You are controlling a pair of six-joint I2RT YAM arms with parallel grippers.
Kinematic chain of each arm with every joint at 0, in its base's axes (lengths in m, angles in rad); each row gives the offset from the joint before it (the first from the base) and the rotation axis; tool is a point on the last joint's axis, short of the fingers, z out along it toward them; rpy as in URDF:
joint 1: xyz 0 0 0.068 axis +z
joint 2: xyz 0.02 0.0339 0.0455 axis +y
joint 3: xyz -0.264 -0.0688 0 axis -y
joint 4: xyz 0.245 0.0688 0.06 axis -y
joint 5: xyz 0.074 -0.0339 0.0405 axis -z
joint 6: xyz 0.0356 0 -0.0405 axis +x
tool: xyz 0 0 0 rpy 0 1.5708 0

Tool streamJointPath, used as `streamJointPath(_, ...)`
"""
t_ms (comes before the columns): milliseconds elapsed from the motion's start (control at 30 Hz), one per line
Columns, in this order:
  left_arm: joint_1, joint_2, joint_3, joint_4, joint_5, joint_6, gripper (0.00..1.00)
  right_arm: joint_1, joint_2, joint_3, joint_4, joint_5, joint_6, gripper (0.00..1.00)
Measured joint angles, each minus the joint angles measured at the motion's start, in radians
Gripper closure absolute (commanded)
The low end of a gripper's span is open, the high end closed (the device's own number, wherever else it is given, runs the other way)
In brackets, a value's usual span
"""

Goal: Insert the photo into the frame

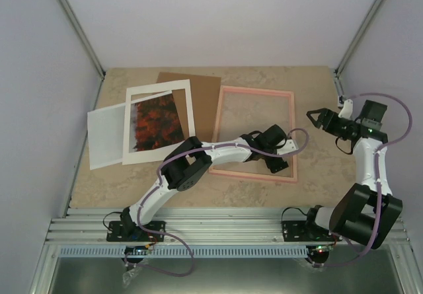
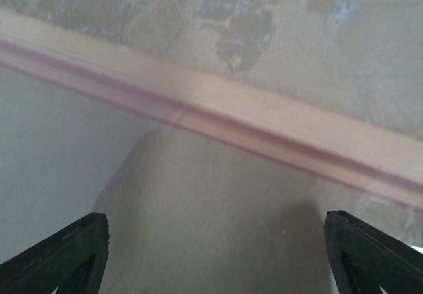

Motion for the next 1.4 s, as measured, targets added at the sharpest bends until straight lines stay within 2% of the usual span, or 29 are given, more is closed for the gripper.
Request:
streamJointPath(133,0.002,-0.027,-0.066,0.029,-0.027,0.020,0.10,-0.008,0.000,-0.022,-0.019,0.066,-0.037,0.44)
streamJointPath(333,0.002,-0.088,-0.151,0.034,-0.048,0.026,0.08,-0.008,0.015,-0.071,-0.035,0.135,-0.108,0.79)
streamJointPath(467,0.004,-0.111,-0.171,0.030,-0.040,0.000,0.05,0.000,0.090,-0.057,-0.040,0.166,-0.166,0.84)
streamJointPath(533,0.011,-0.138,-0.188,0.014,-0.023,-0.026,0.05,0.018,0.127,-0.046,-0.043,0.193,-0.198,0.83)
streamJointPath(700,0.061,-0.271,-0.247,-0.017,0.033,-0.099,0.05,0.077,0.165,-0.032,-0.042,0.232,-0.258,0.71)
streamJointPath(867,0.206,-0.488,-0.324,-0.023,0.073,-0.174,0.08,0.082,0.211,-0.012,-0.047,0.228,-0.283,0.66)
streamJointPath(1000,0.361,-0.606,-0.414,0.000,0.126,-0.275,0.16,0.082,0.233,-0.004,-0.039,0.196,-0.292,0.64)
streamJointPath(1100,0.464,-0.605,-0.444,-0.015,0.164,-0.336,0.24,0.088,0.267,0.012,-0.023,0.189,-0.290,0.59)
streamJointPath(1233,0.525,-0.555,-0.432,-0.047,0.194,-0.385,0.33,0.099,0.349,0.046,0.003,0.191,-0.279,0.58)
streamJointPath(1400,0.580,-0.420,-0.344,-0.094,0.217,-0.434,0.39,0.101,0.441,0.076,0.011,0.190,-0.274,0.55)
